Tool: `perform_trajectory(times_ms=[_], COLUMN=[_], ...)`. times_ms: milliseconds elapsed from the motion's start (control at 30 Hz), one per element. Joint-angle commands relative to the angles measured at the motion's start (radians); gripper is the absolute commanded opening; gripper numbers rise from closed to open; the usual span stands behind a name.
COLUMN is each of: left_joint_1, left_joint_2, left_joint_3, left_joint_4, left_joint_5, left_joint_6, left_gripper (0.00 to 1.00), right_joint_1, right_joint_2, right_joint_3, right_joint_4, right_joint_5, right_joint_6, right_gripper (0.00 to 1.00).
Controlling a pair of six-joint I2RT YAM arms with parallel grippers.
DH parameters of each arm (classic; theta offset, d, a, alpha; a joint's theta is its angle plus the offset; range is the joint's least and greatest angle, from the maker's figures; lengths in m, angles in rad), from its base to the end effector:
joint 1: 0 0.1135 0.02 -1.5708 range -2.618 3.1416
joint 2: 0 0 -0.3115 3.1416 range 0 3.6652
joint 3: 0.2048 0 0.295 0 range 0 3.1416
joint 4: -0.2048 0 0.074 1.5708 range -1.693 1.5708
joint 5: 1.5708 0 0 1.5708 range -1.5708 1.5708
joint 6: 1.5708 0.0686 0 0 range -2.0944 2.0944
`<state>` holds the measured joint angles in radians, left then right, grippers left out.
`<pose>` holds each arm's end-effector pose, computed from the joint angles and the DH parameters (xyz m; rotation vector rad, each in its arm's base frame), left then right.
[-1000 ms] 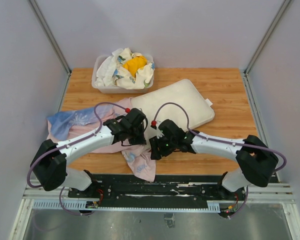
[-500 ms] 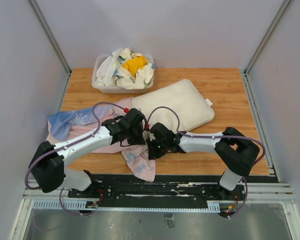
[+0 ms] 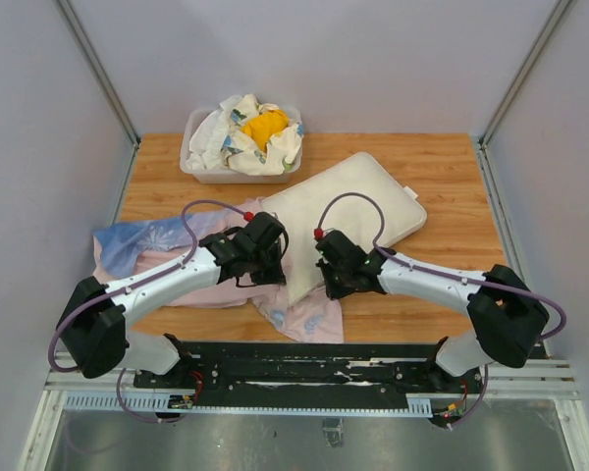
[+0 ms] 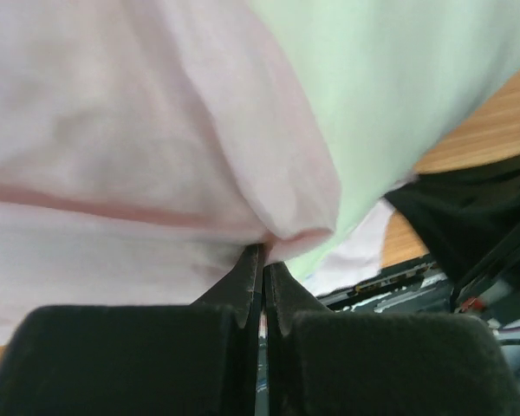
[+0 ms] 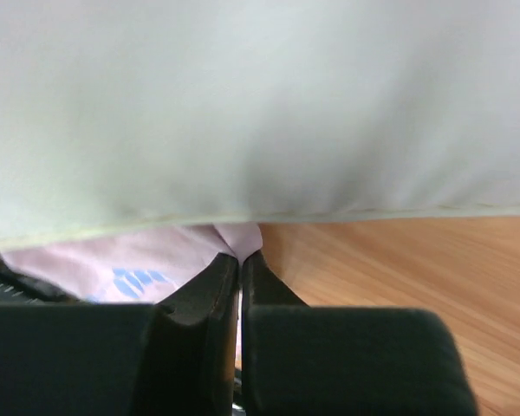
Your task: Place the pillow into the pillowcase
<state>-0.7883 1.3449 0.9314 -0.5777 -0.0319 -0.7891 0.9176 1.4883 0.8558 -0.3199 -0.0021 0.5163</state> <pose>0.2250 -0.2232 0.2367 -0.0137 2.6610 -0.5330 0.2098 0.2744 0.1854 -0.5235 2.5697 0.5525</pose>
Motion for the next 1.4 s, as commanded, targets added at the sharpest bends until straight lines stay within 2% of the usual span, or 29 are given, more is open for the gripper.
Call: perform_trajectory(times_ms=[0, 233, 367, 467, 533, 600, 767, 900, 1033, 1367], left_joint_1=[0.004, 0.004, 0.004, 0.004, 0.003, 0.003, 0.003, 0.003, 0.004, 0.003], left_joint_2=[-0.015, -0.012, -0.011, -0.009, -0.01, -0.012, -0.013, -0.019, -0.025, -0.058], left_joint_3=[0.003, -0.011, -0.032, -0.035, -0.033, -0.028, -0.032, -0.047, -0.052, -0.042], left_joint_4=[0.017, 0.029, 0.052, 0.063, 0.068, 0.07, 0.085, 0.096, 0.095, 0.081], left_joint_5=[0.0, 0.003, 0.034, 0.05, 0.055, 0.059, 0.08, 0.09, 0.094, 0.101], left_joint_6=[0.008, 0.009, 0.003, -0.007, -0.01, -0.013, -0.018, -0.016, -0.01, -0.018], left_gripper=[0.0, 0.0, 0.0, 0.0, 0.01, 0.0, 0.0, 0.0, 0.01, 0.01], right_joint_1=[-0.104, -0.212, -0.226, -0.225, -0.225, -0.226, -0.225, -0.221, -0.194, -0.172], right_joint_2=[-0.033, 0.013, 0.058, 0.025, -0.038, -0.109, -0.263, -0.269, -0.222, -0.124], right_joint_3=[0.018, 0.032, 0.043, 0.048, 0.05, 0.061, 0.058, 0.003, -0.035, -0.07], right_joint_4=[-0.191, -0.242, -0.243, -0.259, -0.277, -0.307, -0.276, -0.155, -0.085, 0.026], right_joint_5=[0.15, 0.194, 0.182, 0.163, 0.151, 0.137, -0.029, -0.212, -0.226, -0.259], right_joint_6=[-0.055, -0.096, -0.101, -0.088, -0.086, -0.083, -0.028, 0.088, 0.163, 0.219], right_gripper=[0.01, 0.01, 0.01, 0.17, 0.35, 0.43, 0.51, 0.54, 0.54, 0.67])
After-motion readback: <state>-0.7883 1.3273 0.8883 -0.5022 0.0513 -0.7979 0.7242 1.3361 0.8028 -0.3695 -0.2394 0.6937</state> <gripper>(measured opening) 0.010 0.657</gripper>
